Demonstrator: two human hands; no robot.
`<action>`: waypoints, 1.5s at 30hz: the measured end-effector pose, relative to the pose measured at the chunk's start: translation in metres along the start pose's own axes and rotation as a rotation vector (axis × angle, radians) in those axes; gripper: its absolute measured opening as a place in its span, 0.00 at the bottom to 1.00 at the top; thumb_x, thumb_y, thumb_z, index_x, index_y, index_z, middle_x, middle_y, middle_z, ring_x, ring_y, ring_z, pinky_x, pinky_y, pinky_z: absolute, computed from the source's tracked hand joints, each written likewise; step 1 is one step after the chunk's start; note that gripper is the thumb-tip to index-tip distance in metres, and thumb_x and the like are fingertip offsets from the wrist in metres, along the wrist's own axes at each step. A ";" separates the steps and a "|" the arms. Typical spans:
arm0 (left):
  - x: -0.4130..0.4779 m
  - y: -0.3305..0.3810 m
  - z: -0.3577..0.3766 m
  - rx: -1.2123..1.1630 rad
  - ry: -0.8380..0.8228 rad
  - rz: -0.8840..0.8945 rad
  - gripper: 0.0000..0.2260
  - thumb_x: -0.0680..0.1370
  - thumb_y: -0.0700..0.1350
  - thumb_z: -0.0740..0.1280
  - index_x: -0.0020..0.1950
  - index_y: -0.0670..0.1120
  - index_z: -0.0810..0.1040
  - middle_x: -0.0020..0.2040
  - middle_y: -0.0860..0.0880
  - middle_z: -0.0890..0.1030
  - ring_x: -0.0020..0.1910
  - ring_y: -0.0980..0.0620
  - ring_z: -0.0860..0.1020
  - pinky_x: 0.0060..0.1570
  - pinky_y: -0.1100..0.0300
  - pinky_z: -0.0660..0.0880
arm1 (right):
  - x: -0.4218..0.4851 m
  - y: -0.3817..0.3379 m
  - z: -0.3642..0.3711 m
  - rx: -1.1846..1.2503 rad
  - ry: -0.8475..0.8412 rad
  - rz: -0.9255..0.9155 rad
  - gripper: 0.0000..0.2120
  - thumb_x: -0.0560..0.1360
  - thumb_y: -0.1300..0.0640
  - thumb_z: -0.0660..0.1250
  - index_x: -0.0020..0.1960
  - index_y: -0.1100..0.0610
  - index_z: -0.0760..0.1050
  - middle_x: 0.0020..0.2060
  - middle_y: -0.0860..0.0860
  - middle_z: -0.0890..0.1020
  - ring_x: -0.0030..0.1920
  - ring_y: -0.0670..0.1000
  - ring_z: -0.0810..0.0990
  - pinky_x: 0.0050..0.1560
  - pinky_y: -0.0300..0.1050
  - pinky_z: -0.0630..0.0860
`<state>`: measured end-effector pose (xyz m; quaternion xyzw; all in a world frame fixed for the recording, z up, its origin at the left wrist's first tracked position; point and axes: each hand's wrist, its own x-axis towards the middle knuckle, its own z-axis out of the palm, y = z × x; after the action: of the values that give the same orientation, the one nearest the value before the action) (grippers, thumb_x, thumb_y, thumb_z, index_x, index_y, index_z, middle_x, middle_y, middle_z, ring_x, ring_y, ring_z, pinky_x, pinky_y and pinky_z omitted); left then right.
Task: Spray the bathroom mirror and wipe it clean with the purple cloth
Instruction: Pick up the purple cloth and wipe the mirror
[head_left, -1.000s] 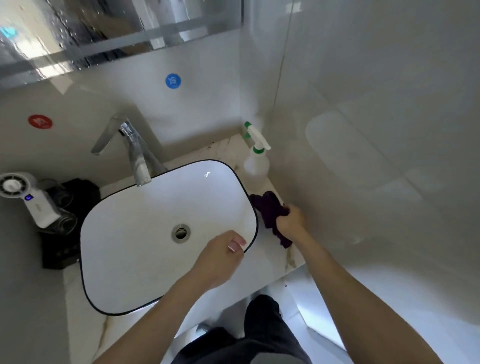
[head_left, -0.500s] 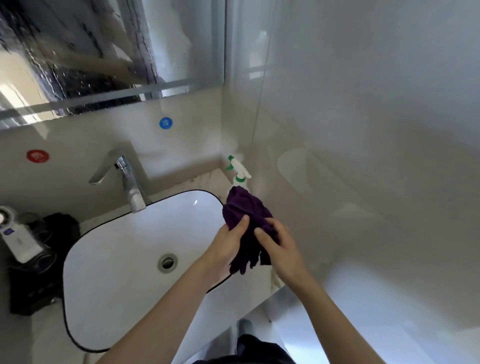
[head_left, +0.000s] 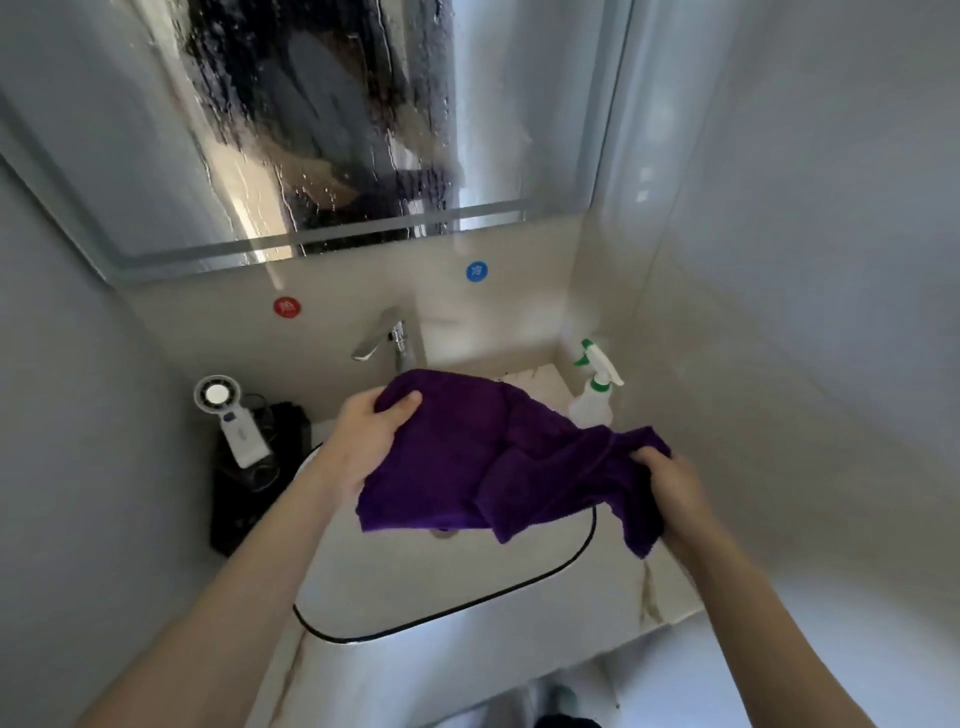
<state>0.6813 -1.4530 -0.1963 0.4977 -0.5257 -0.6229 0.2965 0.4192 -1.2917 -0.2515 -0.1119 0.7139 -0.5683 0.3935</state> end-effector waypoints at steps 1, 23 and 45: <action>-0.002 0.007 -0.004 0.008 0.015 0.025 0.09 0.80 0.45 0.68 0.54 0.41 0.82 0.50 0.41 0.85 0.48 0.42 0.83 0.53 0.48 0.79 | 0.000 0.000 0.007 -0.029 -0.026 0.000 0.07 0.74 0.65 0.63 0.44 0.62 0.80 0.33 0.58 0.83 0.36 0.58 0.81 0.42 0.54 0.77; 0.026 0.213 0.066 0.938 -0.226 0.593 0.05 0.73 0.38 0.71 0.46 0.44 0.86 0.43 0.43 0.86 0.42 0.50 0.83 0.51 0.53 0.80 | -0.035 -0.092 0.116 -0.761 -0.061 -1.487 0.23 0.76 0.59 0.61 0.71 0.58 0.72 0.73 0.54 0.71 0.71 0.53 0.70 0.72 0.43 0.67; 0.024 0.448 0.116 0.144 -0.164 1.034 0.09 0.77 0.36 0.68 0.55 0.41 0.83 0.51 0.44 0.86 0.50 0.53 0.82 0.56 0.59 0.77 | 0.072 -0.411 0.122 -0.449 0.438 -1.806 0.43 0.78 0.46 0.65 0.82 0.55 0.42 0.82 0.54 0.46 0.82 0.54 0.46 0.81 0.56 0.46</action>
<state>0.4969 -1.5542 0.2166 0.1420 -0.7655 -0.3944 0.4881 0.3371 -1.5595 0.0816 -0.5846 0.5081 -0.5153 -0.3667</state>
